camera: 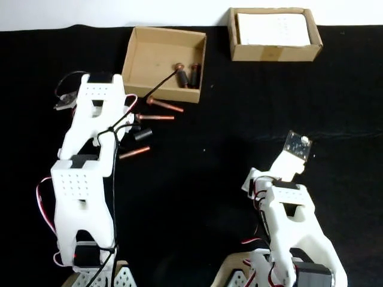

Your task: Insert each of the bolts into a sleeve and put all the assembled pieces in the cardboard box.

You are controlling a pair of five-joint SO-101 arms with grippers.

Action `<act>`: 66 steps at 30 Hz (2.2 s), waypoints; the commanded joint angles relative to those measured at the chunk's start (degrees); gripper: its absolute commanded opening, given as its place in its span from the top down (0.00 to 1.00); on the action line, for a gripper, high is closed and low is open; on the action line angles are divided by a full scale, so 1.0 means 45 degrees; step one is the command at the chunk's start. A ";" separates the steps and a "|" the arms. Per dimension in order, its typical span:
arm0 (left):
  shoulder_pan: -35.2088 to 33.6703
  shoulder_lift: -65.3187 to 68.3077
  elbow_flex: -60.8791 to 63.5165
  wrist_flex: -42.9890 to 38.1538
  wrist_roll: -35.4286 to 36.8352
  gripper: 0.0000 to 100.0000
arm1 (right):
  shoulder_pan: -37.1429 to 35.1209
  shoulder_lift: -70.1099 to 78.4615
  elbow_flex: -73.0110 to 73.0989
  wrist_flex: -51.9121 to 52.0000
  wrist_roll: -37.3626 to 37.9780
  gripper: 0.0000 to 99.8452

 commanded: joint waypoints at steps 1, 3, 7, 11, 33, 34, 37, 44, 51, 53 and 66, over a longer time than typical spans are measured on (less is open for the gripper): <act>0.0283 0.0518 -0.0615 0.0371 -0.0059 0.87 | 0.0107 -0.0049 0.0088 -0.0088 -0.0020 0.99; 0.0479 0.0830 -0.0830 0.0742 -0.0117 0.84 | 0.0107 -0.0049 0.0088 -0.0088 -0.0020 0.99; 0.0947 0.1084 -0.0889 0.0996 -0.0547 0.80 | 0.0107 -0.0049 0.0088 0.0166 -0.0020 0.99; 0.0987 0.1084 -0.0908 0.0996 -0.0664 0.80 | 0.0107 -0.0049 0.0068 0.0322 0.0000 0.99; 0.0987 0.1045 -0.0928 0.0996 -0.7365 0.99 | 0.0107 -0.0049 0.0068 0.0303 0.0000 0.99; 0.0987 0.1045 -0.0928 0.0996 -0.8596 0.99 | 0.0107 -0.0049 0.0068 0.0303 0.0000 0.99; 0.1006 0.1026 -0.1006 0.0996 -1.2327 0.99 | 0.0107 -0.0049 0.0068 0.0303 0.0000 0.99; 0.1338 0.0440 -0.0987 0.0918 -1.5746 0.99 | 0.0107 -0.0049 0.0068 0.0283 0.0000 0.99; 0.1338 0.0498 -0.0928 0.0879 -1.5863 0.92 | 0.0107 -0.0049 0.0068 0.0283 0.0000 0.99; 0.1319 0.0498 -0.0967 0.0879 -1.5707 0.91 | 0.0107 -0.0049 0.0068 0.0283 0.0000 0.99; 0.1280 0.1612 -0.0987 0.0860 -1.5668 0.91 | 0.0107 -0.0049 0.0068 0.0283 -0.0059 0.99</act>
